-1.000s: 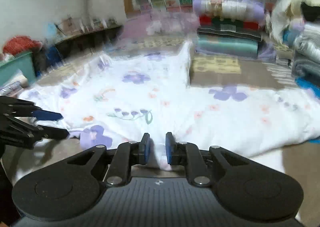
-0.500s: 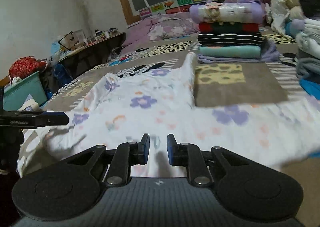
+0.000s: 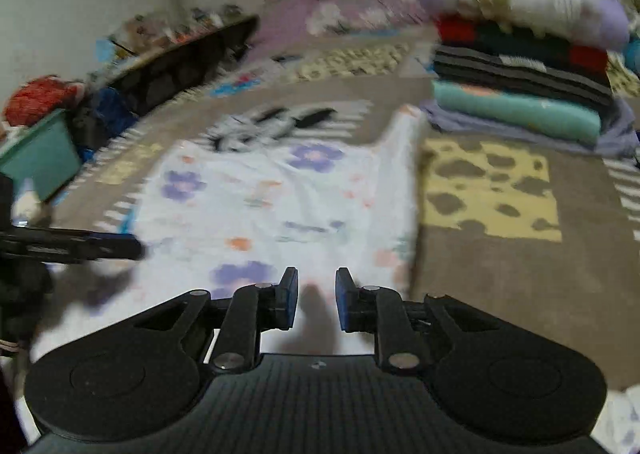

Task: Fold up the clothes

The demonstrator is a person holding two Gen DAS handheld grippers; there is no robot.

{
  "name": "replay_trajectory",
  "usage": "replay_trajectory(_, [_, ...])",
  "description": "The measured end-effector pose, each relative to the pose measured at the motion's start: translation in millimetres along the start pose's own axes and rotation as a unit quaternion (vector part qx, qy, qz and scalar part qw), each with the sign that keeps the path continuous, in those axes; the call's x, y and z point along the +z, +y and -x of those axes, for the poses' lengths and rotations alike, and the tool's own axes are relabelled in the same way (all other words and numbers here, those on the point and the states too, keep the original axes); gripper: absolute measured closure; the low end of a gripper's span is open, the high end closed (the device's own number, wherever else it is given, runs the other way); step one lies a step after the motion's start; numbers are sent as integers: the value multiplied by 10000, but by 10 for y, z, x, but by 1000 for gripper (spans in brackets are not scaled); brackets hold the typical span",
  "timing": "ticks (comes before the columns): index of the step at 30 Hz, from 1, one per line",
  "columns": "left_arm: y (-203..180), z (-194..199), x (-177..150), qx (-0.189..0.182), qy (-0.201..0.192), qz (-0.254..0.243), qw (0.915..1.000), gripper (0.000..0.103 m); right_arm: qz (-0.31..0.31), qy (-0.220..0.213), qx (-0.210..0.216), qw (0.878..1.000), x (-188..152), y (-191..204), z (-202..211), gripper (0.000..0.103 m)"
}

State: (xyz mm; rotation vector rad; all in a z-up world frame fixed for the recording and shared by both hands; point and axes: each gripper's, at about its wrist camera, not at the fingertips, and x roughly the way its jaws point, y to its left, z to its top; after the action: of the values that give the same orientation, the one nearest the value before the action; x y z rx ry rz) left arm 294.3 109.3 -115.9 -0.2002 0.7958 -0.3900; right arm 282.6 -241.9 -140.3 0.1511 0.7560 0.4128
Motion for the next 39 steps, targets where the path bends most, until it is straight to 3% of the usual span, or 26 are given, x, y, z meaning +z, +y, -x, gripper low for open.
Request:
replay_trajectory(4, [260, -1, 33, -386, 94, 726, 9966, 51, -656, -63, 338, 9973, -80, -299, -67, 89])
replay_trajectory(7, [528, 21, 17, -747, 131, 1614, 9840, 65, -1238, -194, 556, 9906, -179, -502, -44, 101])
replay_trajectory(11, [672, 68, 2, -1180, 112, 2338, 9650, 58, -2351, -240, 1097, 9655, -309, -831, -77, 103])
replay_trajectory(12, [676, 93, 13, -1329, 86, 2439, 9606, 50, -2402, -220, 1134, 9638, -295, -833, -64, 103])
replay_trajectory(13, [680, 117, 25, -1468, 57, 2528, 9563, 49, -2365, -195, 1131, 9648, -267, -806, -42, 99])
replay_trajectory(18, [690, 133, 203, -1705, -161, 2553, 9516, 48, -2078, -153, 1140, 9714, -36, -672, -24, 78])
replay_trajectory(24, [911, -199, 363, -1649, -12, 2860, 9439, 47, -2073, -86, 1135, 9716, 237, -798, -326, 78])
replay_trajectory(31, [1128, -382, 550, -1707, -4, 3026, 9377, 47, -2695, -189, 1366, 9531, 344, -1129, -643, 80])
replay_trajectory(36, [1241, -447, 657, -1783, -58, 3197, 9306, 47, -3405, -43, 1516, 9279, 392, -1322, -715, 80])
replay_trajectory(39, [1290, -488, 704, -1877, -88, 3290, 9254, 45, -3394, 37, 1485, 9288, 495, -1331, -750, 78])
